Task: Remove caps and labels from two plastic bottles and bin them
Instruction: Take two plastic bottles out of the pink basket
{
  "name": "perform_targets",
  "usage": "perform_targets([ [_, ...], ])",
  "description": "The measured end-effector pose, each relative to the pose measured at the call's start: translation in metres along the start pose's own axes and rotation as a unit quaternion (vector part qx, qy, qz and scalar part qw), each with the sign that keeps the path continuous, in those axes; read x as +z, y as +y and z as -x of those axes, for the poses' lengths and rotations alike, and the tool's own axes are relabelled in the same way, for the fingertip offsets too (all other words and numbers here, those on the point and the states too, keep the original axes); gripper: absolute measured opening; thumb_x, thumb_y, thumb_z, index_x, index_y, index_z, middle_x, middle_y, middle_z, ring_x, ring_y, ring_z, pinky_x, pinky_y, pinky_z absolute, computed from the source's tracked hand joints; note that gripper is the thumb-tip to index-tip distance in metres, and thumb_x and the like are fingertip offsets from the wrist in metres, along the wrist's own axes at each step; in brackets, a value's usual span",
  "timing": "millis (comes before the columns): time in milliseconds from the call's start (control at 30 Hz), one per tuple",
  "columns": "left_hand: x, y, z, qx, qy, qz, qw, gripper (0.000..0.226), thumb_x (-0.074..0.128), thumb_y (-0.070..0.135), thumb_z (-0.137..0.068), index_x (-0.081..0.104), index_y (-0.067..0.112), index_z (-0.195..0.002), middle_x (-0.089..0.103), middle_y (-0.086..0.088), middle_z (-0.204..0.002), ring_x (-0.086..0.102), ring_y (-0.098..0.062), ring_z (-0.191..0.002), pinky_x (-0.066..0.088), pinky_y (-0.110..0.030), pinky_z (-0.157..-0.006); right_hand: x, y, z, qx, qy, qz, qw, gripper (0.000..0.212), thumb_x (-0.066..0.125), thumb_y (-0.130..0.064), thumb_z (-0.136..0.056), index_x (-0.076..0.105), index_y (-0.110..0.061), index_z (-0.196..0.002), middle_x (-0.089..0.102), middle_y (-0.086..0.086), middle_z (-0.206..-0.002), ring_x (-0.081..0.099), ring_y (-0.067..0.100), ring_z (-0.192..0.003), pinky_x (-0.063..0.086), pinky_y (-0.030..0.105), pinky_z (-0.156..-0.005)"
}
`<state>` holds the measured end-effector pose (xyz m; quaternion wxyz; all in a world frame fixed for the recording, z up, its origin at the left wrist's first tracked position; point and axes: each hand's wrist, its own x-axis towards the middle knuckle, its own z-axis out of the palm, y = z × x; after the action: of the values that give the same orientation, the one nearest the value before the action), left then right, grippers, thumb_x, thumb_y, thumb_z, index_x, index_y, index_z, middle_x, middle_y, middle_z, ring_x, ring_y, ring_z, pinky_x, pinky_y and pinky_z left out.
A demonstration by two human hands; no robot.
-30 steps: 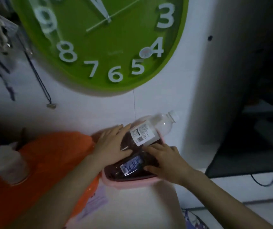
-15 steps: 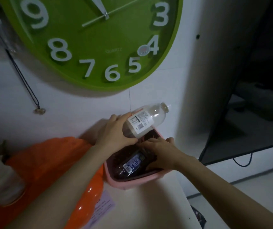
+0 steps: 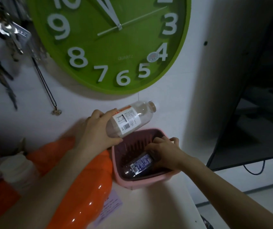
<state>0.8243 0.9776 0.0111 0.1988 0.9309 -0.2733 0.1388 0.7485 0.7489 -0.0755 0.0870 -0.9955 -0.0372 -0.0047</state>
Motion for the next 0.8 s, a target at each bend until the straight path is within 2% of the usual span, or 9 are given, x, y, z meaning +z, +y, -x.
perform_targets([
  [67,-0.01,-0.001,0.004,-0.001,0.018,0.001,1.0,0.096,0.086,0.046,-0.054,0.04,0.039,-0.139,0.052,-0.003,-0.116,0.059,-0.028,-0.106,0.049,-0.038,-0.082,-0.01,-0.002,0.006,0.004,0.009,-0.036,0.999,0.057,0.07,-0.047,-0.066,0.048,-0.041,-0.118,0.047,-0.003,-0.115,0.041,0.021,-0.11,0.024,0.048,-0.096],
  [133,-0.02,-0.004,0.009,-0.014,0.035,0.024,0.999,0.095,0.085,0.048,-0.053,0.041,0.042,-0.137,0.053,0.0,-0.116,0.059,-0.026,-0.105,0.049,-0.037,-0.082,-0.024,-0.002,0.016,0.002,0.03,-0.115,0.993,0.057,0.073,-0.046,-0.066,0.049,-0.039,-0.117,0.046,-0.004,-0.113,0.042,0.017,-0.107,0.032,0.041,-0.095],
  [200,-0.027,-0.006,0.015,-0.019,0.049,0.052,0.997,0.095,0.085,0.05,-0.051,0.041,0.044,-0.135,0.053,0.003,-0.114,0.058,-0.023,-0.105,0.049,-0.038,-0.081,-0.044,0.0,0.029,0.007,0.076,-0.223,0.972,0.054,0.079,-0.043,-0.064,0.056,-0.035,-0.112,0.05,-0.004,-0.108,0.05,0.015,-0.1,0.044,0.031,-0.086],
  [300,-0.03,0.0,0.021,-0.002,0.064,0.12,0.991,0.096,0.088,0.044,-0.049,0.044,0.043,-0.134,0.055,0.004,-0.112,0.058,-0.02,-0.106,0.05,-0.04,-0.087,-0.068,0.008,0.053,0.022,0.114,-0.319,0.941,0.047,0.084,-0.035,-0.063,0.062,-0.034,-0.105,0.06,-0.004,-0.11,0.06,0.012,-0.097,0.054,0.031,-0.084],
  [433,-0.018,0.023,0.023,0.035,0.063,0.183,0.98,0.096,0.089,0.044,-0.045,0.047,0.042,-0.132,0.056,0.006,-0.107,0.058,-0.017,-0.105,0.05,-0.039,-0.09,-0.077,0.024,0.09,0.06,0.132,-0.287,0.947,0.048,0.081,-0.04,-0.066,0.057,-0.043,-0.108,0.066,-0.007,-0.104,0.063,0.007,-0.088,0.055,0.024,-0.074],
  [533,0.0,0.048,0.02,0.051,0.034,0.257,0.965,0.096,0.083,0.053,-0.04,0.048,0.043,-0.129,0.061,0.007,-0.112,0.059,-0.013,-0.106,0.05,-0.036,-0.093,-0.077,0.038,0.129,0.097,0.166,-0.308,0.932,0.055,0.077,-0.046,-0.067,0.054,-0.043,-0.117,0.064,-0.004,-0.111,0.063,0.012,-0.094,0.059,0.039,-0.077],
  [600,0.015,0.068,0.018,0.05,-0.003,0.323,0.945,0.098,0.081,0.057,-0.036,0.05,0.041,-0.128,0.063,0.007,-0.118,0.06,-0.012,-0.109,0.049,-0.039,-0.098,-0.079,0.046,0.156,0.113,0.182,-0.341,0.915,0.061,0.075,-0.05,-0.064,0.055,-0.038,-0.12,0.065,-0.005,-0.113,0.064,0.015,-0.096,0.059,0.044,-0.079],
  [700,0.038,0.108,0.019,0.061,-0.073,0.388,0.917,0.099,0.082,0.057,-0.037,0.051,0.038,-0.129,0.065,0.005,-0.12,0.062,-0.015,-0.111,0.05,-0.046,-0.099,-0.086,0.06,0.204,0.141,0.195,-0.355,0.904,0.061,0.076,-0.05,-0.059,0.056,-0.039,-0.115,0.065,-0.009,-0.11,0.065,0.013,-0.094,0.059,0.037,-0.08],
  [800,0.06,0.155,0.024,0.073,-0.126,0.427,0.892,0.095,0.081,0.055,-0.037,0.053,0.041,-0.126,0.067,0.009,-0.114,0.064,-0.012,-0.104,0.053,-0.037,-0.09,-0.094,0.08,0.252,0.199,0.226,-0.337,0.892,0.057,0.083,-0.047,-0.055,0.056,-0.033,-0.103,0.064,-0.007,-0.102,0.065,0.014,-0.087,0.058,0.028,-0.071],
])
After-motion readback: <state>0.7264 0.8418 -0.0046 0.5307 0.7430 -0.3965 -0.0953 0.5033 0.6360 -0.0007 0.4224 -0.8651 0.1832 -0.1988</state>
